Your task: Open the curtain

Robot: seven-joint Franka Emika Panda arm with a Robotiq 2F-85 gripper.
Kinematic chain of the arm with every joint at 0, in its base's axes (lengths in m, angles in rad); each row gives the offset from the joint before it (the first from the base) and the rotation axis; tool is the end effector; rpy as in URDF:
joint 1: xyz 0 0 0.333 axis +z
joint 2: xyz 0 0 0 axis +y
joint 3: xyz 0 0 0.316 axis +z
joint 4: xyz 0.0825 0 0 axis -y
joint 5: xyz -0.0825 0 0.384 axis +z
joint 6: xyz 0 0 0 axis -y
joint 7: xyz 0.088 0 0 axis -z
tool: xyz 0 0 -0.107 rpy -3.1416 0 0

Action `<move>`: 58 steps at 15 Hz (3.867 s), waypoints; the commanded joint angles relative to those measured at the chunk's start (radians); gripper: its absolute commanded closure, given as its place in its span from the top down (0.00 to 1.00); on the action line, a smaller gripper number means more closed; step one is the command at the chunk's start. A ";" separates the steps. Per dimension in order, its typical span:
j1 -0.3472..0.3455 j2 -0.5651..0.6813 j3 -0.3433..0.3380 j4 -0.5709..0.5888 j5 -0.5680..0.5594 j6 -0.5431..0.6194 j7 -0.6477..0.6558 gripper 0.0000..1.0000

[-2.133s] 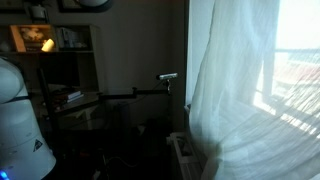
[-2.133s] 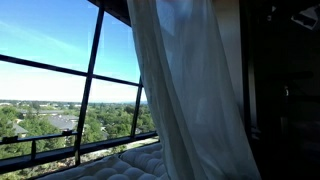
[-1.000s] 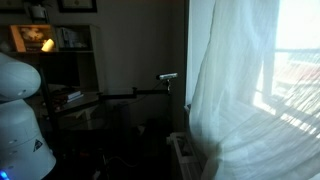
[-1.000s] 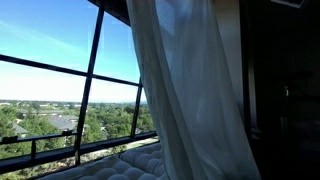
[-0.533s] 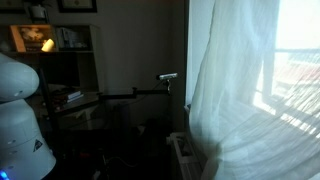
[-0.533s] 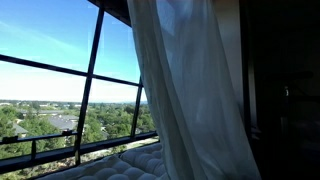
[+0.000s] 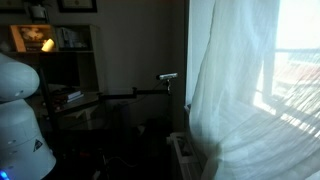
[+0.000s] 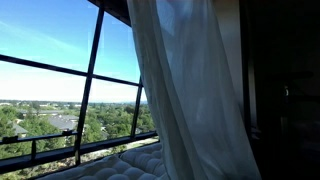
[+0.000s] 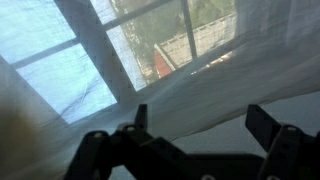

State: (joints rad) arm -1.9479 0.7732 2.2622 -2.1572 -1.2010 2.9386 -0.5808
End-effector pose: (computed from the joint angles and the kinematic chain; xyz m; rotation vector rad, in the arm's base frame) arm 0.4425 0.0438 0.7048 1.4503 1.4957 1.5701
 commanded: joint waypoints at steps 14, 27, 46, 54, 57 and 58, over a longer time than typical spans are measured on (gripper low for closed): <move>0.261 -0.011 0.048 0.141 -0.154 -0.265 0.044 1.00; 0.551 -0.080 -0.008 0.386 -0.229 -0.585 -0.054 1.00; 0.861 -0.023 -0.191 0.409 0.006 -0.611 -0.610 1.00; 0.909 -0.068 -0.326 0.414 0.075 -0.622 -0.641 1.00; 0.906 -0.111 -0.324 0.420 0.104 -0.698 -0.718 1.00; 0.886 -0.148 -0.326 0.420 0.064 -0.693 -0.702 1.00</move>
State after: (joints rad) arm -1.0378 0.7309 1.9425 -1.7669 -1.1326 2.2884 -1.2501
